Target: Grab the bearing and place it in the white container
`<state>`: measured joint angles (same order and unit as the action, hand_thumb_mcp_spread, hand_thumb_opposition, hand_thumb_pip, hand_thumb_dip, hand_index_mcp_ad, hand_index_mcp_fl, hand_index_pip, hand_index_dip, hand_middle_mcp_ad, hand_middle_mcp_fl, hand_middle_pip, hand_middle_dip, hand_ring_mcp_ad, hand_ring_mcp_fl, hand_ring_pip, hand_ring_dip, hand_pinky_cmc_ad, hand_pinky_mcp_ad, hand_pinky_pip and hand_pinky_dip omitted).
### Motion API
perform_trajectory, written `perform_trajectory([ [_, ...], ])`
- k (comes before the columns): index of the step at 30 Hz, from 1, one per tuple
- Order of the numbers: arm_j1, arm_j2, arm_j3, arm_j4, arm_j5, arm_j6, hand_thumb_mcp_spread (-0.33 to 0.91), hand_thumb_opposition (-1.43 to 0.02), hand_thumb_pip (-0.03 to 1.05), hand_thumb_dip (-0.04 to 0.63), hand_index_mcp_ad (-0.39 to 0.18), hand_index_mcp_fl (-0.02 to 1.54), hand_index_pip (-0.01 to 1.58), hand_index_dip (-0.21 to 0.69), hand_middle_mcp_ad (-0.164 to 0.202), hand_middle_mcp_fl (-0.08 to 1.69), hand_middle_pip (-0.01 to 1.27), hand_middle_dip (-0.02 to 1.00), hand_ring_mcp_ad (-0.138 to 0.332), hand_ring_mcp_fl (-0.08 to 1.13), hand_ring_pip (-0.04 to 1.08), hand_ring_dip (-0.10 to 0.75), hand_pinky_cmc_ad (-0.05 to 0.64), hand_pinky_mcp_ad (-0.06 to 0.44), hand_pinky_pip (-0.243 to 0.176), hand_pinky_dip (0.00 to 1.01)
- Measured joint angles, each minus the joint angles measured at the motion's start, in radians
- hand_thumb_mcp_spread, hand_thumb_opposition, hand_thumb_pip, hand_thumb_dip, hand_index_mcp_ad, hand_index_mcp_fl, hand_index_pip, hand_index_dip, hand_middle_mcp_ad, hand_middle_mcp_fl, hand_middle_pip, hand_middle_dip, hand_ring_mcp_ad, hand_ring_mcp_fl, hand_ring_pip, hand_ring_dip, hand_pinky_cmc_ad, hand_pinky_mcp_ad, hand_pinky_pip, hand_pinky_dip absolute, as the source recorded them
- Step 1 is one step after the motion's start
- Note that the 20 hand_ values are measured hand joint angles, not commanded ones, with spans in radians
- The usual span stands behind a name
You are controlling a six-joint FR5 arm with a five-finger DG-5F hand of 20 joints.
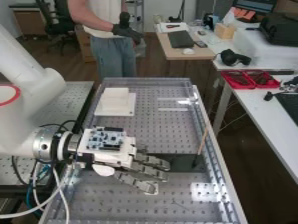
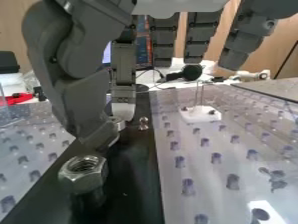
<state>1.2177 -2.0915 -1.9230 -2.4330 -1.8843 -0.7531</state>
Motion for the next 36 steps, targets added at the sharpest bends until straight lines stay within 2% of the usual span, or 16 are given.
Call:
perform_trajectory([
  [30,-0.002,-0.005,0.011,-0.011,-0.011,-0.008,0.45,-0.88,0.57,0.346,-0.119,0.20,1.36,0.229,0.075,0.02,0.14,0.17,0.136,0.02,0.10,0.059,0.344,0.264,-0.073,0.18],
  [32,-0.002,-0.006,0.012,-0.010,-0.011,-0.007,0.45,-0.88,0.57,0.346,-0.119,0.21,1.36,0.229,0.073,0.03,0.14,0.17,0.117,0.02,0.10,0.059,0.344,0.265,-0.073,0.18],
  [36,-0.001,-0.007,0.014,-0.011,-0.011,-0.007,0.45,-0.88,0.57,0.346,-0.119,0.20,1.36,0.229,0.073,0.02,0.14,0.17,0.119,0.02,0.11,0.066,0.344,0.262,-0.073,0.18],
])
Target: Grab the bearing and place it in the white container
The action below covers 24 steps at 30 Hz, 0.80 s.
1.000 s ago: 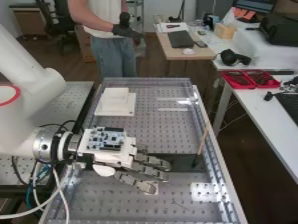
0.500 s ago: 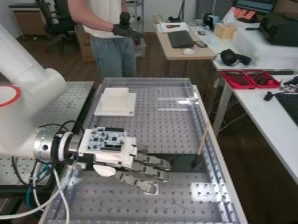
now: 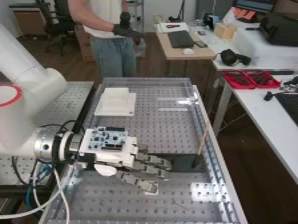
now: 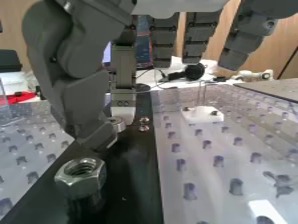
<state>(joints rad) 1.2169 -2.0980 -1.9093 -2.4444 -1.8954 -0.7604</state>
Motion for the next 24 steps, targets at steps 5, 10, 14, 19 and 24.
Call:
perform_trajectory([
  [5,0.000,0.000,0.002,-0.003,0.000,-0.001,0.45,-0.88,0.57,0.346,-0.119,0.19,1.36,0.229,0.073,0.02,0.14,0.17,0.119,0.02,0.11,0.065,0.344,0.265,-0.063,0.18],
  [10,-0.001,0.000,0.003,-0.005,0.000,-0.001,0.45,-0.88,0.57,0.346,-0.119,0.19,1.36,0.229,0.073,0.02,0.14,0.17,0.119,0.02,0.11,0.068,0.344,0.265,-0.063,0.18],
  [14,-0.003,0.001,0.004,-0.005,-0.001,-0.002,0.45,-0.88,0.57,0.346,-0.119,0.19,1.36,0.229,0.073,0.02,0.14,0.17,0.119,0.02,0.11,0.068,0.344,0.265,-0.059,0.18],
  [19,-0.003,0.001,0.005,-0.010,-0.002,-0.004,0.45,-0.88,0.57,0.346,-0.119,0.19,1.36,0.229,0.073,0.02,0.14,0.17,0.119,0.02,0.11,0.068,0.344,0.265,-0.059,0.18],
  [24,-0.001,-0.001,0.005,-0.011,-0.001,-0.002,0.45,-0.88,0.57,0.346,-0.119,0.19,1.36,0.229,0.073,0.02,0.14,0.17,0.119,0.02,0.11,0.066,0.344,0.265,-0.059,0.18],
])
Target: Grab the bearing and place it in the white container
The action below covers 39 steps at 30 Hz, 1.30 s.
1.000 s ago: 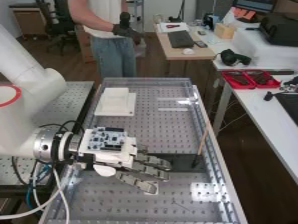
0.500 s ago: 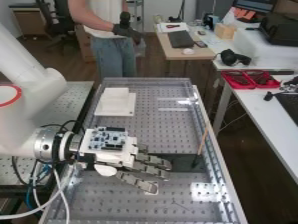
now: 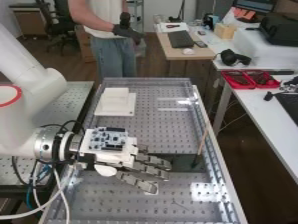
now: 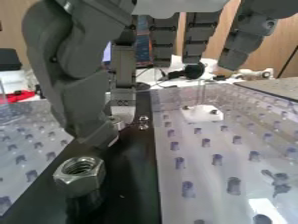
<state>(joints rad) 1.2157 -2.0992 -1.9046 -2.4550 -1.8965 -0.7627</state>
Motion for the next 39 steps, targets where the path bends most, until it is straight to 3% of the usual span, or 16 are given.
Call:
perform_trajectory([
  [16,0.003,-0.001,-0.008,0.028,0.006,0.005,0.46,-0.89,0.57,0.328,-0.113,0.28,1.36,0.213,0.073,0.05,0.14,0.17,0.119,0.02,0.10,0.072,0.344,0.262,-0.061,0.18],
  [22,0.003,-0.001,-0.006,0.024,0.008,0.003,0.46,-0.89,0.56,0.314,-0.113,0.29,1.37,0.211,0.073,0.05,0.14,0.18,0.119,0.02,0.11,0.072,0.346,0.265,-0.044,0.18],
  [24,0.002,0.000,-0.005,0.024,0.008,0.002,0.51,-0.88,0.50,0.314,-0.113,0.31,1.37,0.211,0.073,0.10,0.14,0.18,0.115,0.02,0.10,0.072,0.346,0.265,-0.044,0.18],
  [39,0.007,0.033,-0.007,0.031,0.004,0.002,0.51,-0.95,0.50,0.290,-0.113,0.38,1.37,0.211,0.073,0.10,0.14,0.19,0.115,0.02,0.10,0.075,0.346,0.265,-0.026,0.18],
])
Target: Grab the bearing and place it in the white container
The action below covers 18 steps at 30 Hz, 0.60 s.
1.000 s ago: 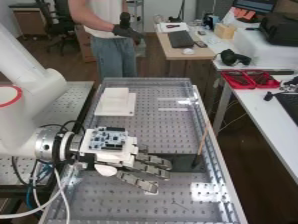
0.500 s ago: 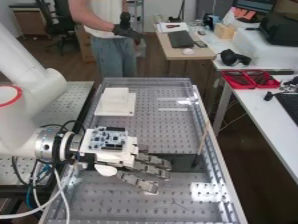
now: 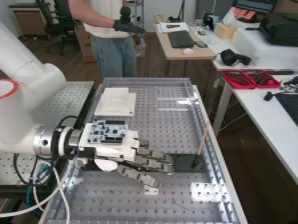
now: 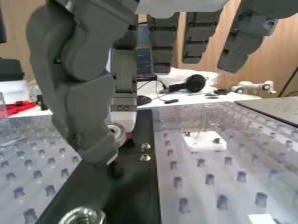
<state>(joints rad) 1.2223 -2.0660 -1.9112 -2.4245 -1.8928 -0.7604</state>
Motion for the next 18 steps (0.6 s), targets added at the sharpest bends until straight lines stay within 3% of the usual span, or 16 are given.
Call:
perform_trajectory([
  [10,0.018,0.048,-0.011,-0.009,0.004,-0.001,0.51,-0.95,0.50,0.290,-0.113,0.38,1.37,0.211,0.073,0.10,0.14,0.19,0.115,0.02,0.10,0.075,0.346,0.265,-0.026,0.18],
  [18,0.060,0.143,-0.059,-0.015,0.041,-0.005,0.51,-0.95,0.50,0.290,-0.113,0.38,1.37,0.215,0.073,0.10,0.14,0.19,0.115,0.02,0.10,0.075,0.346,0.265,-0.026,0.18],
])
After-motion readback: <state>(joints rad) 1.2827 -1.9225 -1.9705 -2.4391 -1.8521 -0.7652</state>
